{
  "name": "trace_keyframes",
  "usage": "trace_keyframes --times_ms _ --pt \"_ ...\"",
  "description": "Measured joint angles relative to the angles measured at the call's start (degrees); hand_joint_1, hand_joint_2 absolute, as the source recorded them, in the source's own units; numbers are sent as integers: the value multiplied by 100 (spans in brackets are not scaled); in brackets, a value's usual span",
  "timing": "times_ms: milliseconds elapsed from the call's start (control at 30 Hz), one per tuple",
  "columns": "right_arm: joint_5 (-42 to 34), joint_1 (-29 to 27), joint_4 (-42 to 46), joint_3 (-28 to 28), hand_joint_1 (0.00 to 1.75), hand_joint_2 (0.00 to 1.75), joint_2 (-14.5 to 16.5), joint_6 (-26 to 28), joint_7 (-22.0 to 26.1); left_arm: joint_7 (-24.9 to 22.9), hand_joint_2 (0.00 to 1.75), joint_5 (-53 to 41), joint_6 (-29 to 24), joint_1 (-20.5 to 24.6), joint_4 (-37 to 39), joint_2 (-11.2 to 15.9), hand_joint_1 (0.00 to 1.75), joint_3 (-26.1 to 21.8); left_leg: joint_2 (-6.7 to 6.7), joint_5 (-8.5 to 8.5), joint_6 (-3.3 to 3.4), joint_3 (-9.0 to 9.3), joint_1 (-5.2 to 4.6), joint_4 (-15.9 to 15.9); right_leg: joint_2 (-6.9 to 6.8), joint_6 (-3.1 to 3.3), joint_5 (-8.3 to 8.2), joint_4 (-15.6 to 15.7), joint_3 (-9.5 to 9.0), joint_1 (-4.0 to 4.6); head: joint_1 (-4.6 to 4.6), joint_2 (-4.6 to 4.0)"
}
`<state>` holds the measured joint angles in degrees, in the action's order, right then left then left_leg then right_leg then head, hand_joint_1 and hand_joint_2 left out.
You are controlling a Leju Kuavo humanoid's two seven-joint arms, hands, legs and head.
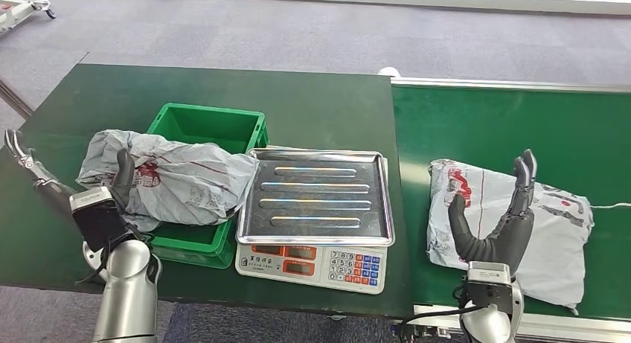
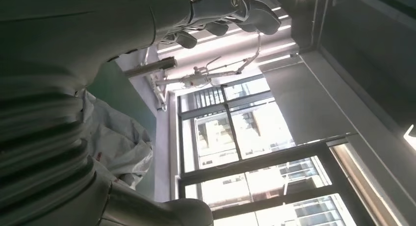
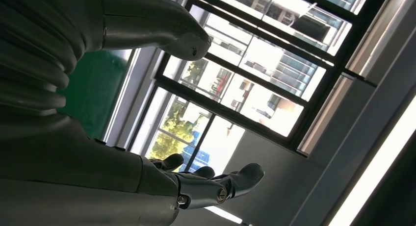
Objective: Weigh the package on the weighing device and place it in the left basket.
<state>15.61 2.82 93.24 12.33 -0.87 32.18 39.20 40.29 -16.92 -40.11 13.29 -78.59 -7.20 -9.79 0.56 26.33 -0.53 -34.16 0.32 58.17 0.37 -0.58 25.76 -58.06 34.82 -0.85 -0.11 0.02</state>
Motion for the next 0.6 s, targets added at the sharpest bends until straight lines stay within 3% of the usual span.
trace_keyframes --times_ms 267,333,400,467,500,600 --pt "-24 9 0 0 0 175 0 -70 -27 0 175 604 58 -53 -247 170 0 841 2 0 1 2 0 0 -4 -1 -2 0 -4 -1 0 0" --pt "-24 13 0 0 0 87 0 -105 -40 -2 175 979 435 -53 -229 206 0 1054 5 0 1 1 -1 1 -5 -2 -1 1 -4 -1 -1 0" --pt "-13 21 0 0 0 0 0 -158 -72 -8 175 1451 1223 -69 -141 199 0 1298 8 0 2 0 -1 1 -8 -3 0 1 -5 -2 0 0" --pt "-6 25 0 0 0 0 0 -247 -122 -91 175 1674 1998 -144 -46 146 0 1537 7 2 4 0 -3 1 -6 -4 0 1 -6 -3 0 0" --pt "-15 28 1 1 0 44 0 -310 -153 -183 175 1661 2287 -210 -31 120 0 1664 5 4 6 1 -4 1 -3 -4 0 1 -6 -5 0 0" --pt "-104 78 2 32 0 44 0 -562 -293 -573 175 1451 2906 -432 -103 90 0 2081 0 9 12 0 -9 1 1 -6 1 1 -3 -9 1 0"
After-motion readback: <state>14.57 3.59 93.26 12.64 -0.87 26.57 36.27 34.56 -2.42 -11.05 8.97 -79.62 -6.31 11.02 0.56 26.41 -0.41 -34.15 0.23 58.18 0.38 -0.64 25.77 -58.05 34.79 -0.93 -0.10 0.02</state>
